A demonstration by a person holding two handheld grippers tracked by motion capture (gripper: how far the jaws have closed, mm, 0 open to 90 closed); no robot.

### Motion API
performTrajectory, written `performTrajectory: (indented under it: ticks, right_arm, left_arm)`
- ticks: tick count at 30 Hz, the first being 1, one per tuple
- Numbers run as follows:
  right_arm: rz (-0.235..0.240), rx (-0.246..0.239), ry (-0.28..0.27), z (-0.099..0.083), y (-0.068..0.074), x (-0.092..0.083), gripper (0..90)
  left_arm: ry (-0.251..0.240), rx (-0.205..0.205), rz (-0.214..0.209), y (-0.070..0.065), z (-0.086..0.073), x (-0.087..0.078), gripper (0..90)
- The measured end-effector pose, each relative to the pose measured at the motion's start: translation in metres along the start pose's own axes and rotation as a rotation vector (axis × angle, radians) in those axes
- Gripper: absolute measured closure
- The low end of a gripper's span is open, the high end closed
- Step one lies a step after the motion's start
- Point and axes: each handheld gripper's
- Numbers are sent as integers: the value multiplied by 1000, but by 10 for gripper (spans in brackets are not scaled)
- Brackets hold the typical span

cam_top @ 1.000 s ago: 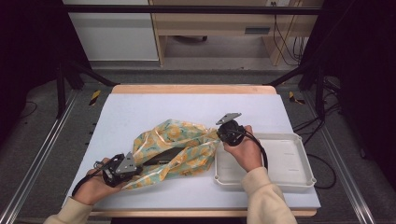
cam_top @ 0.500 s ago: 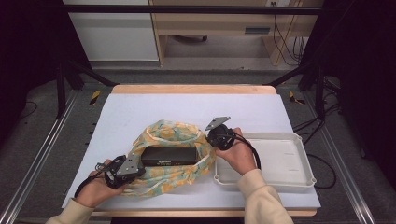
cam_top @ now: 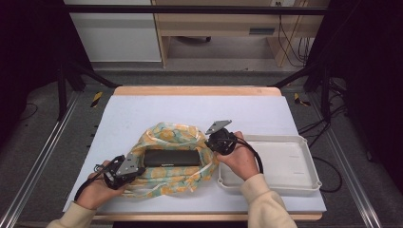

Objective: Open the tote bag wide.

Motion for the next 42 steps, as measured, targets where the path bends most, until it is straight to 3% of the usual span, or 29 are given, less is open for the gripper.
performTrajectory:
  ticks: [7,11,13,19,22,25,27,31,32,36,39,42]
  right_arm:
    - [9,8,-3,0,4,2,864]
    - [-2,17,-18,-1,7,-1,767]
    - [-14,29,-29,-1,8,-4,691]
    - [-52,62,-88,-3,10,-22,553]
    - [-65,68,-113,-3,13,-31,539]
    - [-67,61,-130,-3,20,-38,578]
    - [-60,59,-148,-3,26,-41,627]
    - [-66,79,-187,-7,40,-43,723]
    - [-67,85,-197,-9,44,-43,751]
    - [-47,88,-211,-14,61,-40,826]
    - [-38,92,-216,-17,72,-38,851]
    - [-36,107,-222,-20,81,-37,866]
  left_arm:
    - [-10,-15,19,6,-1,3,900]
    - [-33,-39,3,9,-3,1,892]
    - [-43,-43,-3,9,-4,-3,851]
    - [-152,-123,-57,6,1,-17,622]
    - [-202,-133,-83,5,7,-24,564]
    - [-242,-149,-72,6,12,-31,519]
    - [-277,-179,-69,11,16,-35,530]
    - [-305,-226,-4,22,27,-39,625]
    - [-302,-234,24,24,31,-39,650]
    - [-300,-242,25,34,41,-34,770]
    - [-276,-236,59,44,46,-25,835]
    - [-270,-280,64,53,43,-13,856]
Point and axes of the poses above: each handheld gripper's, and its own axes: x roughly forward along the jaws, z roughly out of its top, y roughly to its left, and after that the axes turned 6 degrees about -x, right-handed
